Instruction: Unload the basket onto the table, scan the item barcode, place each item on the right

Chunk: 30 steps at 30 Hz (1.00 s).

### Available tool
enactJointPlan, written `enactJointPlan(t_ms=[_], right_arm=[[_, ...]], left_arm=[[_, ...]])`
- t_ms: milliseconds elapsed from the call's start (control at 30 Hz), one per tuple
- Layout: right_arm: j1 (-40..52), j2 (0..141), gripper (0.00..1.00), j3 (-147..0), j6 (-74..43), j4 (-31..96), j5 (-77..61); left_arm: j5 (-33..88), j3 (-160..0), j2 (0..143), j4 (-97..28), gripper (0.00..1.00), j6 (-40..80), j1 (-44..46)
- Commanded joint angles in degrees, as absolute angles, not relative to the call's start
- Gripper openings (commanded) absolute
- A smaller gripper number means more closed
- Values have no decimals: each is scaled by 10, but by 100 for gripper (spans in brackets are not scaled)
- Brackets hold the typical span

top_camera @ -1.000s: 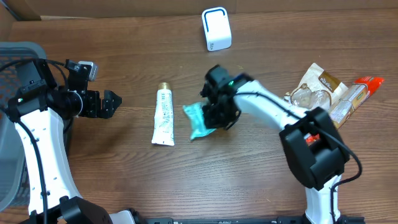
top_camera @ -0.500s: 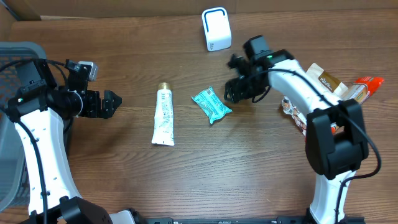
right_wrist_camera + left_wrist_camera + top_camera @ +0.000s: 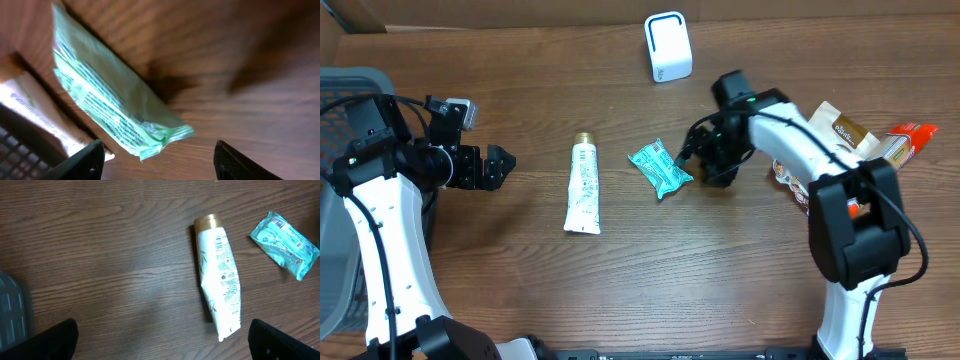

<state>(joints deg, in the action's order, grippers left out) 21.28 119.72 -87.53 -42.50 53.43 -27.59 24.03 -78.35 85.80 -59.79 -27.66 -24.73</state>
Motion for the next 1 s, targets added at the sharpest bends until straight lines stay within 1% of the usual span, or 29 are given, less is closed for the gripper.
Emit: enactJointPlan(t_ms=[0, 100, 200, 233, 333, 400, 433, 500, 600, 667, 700, 833, 900, 967], right_arm=[[241, 1179, 70, -858, -510, 523, -204], [260, 1181, 70, -844, -542, 502, -159], [273, 1184, 67, -828, -545, 470, -141], [276, 1185, 64, -823, -545, 458, -136], [278, 1187, 45, -810, -532, 437, -110], [278, 1186, 27, -810, -500, 436, -95], [277, 1186, 23, -810, -475, 435, -95], [272, 1186, 5, -811, -422, 435, -96], [259, 1183, 4, -815, -320, 431, -120], [246, 1181, 4, -825, -219, 434, -152], [235, 1180, 4, -840, -130, 444, -183], [214, 1180, 5, -878, 42, 482, -217], [206, 1180, 6, -893, 106, 492, -217], [198, 1180, 11, -904, 139, 492, -216]], left_arm=[[249, -784, 861, -597, 100, -287, -243], [249, -784, 861, -597, 99, -287, -243], [249, -784, 861, -597, 99, -287, -243], [249, -784, 861, -597, 99, -287, -243], [249, -784, 861, -597, 100, -287, -243], [249, -784, 861, -597, 100, -287, -243], [249, -784, 861, -597, 99, -287, -243], [249, -784, 861, -597, 100, -287, -243], [249, -784, 861, -597, 99, -287, -243], [249, -784, 861, -597, 100, -287, -243], [249, -784, 861, -597, 100, -287, -243], [249, -784, 861, -597, 100, -287, -243], [249, -784, 861, -597, 100, -287, -243], [249, -784, 861, -597, 100, -287, -243]])
